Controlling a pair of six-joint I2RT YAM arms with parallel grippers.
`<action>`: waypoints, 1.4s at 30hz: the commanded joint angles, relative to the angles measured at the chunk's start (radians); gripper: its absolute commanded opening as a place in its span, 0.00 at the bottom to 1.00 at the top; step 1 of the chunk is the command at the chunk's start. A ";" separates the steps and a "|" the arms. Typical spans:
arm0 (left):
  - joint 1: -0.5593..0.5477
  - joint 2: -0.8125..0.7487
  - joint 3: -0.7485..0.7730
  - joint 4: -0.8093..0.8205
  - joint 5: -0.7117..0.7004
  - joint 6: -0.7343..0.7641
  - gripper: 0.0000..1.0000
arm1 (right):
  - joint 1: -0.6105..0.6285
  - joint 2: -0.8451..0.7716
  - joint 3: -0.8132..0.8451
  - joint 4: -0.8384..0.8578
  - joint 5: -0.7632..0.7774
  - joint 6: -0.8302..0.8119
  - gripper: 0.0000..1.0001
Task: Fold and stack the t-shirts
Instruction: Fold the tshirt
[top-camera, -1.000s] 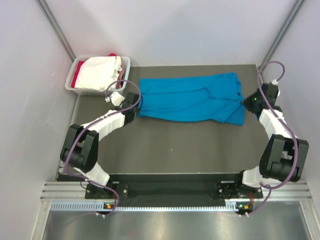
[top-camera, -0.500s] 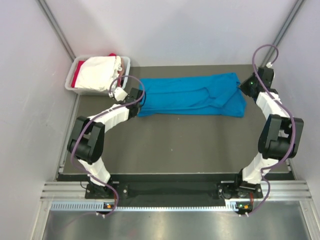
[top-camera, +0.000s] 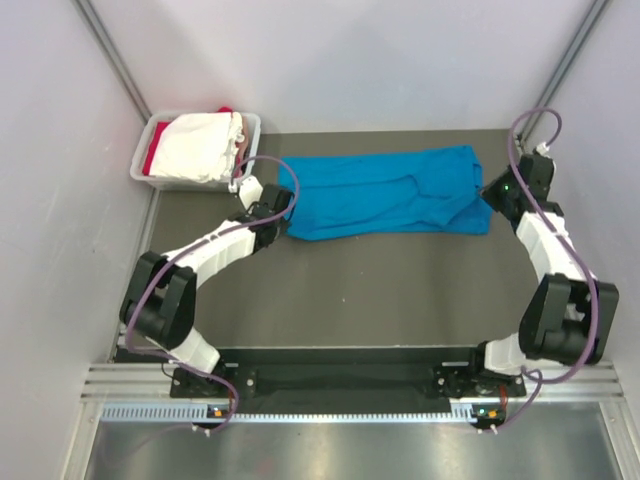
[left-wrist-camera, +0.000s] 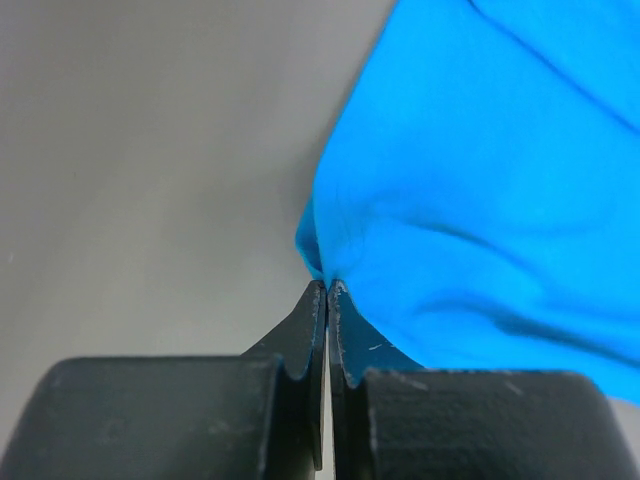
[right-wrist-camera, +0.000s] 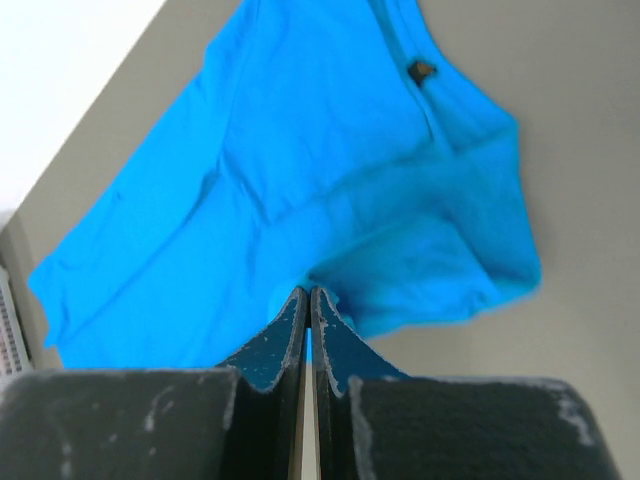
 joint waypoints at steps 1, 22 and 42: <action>-0.025 -0.074 -0.068 -0.018 0.016 0.002 0.00 | 0.008 -0.139 -0.111 -0.041 0.031 -0.018 0.00; -0.071 -0.128 -0.249 -0.067 -0.066 -0.055 0.00 | -0.068 -0.354 -0.317 -0.316 0.183 -0.139 0.00; -0.070 -0.116 -0.239 -0.072 -0.063 -0.047 0.00 | -0.085 -0.417 -0.415 -0.278 0.195 -0.143 0.00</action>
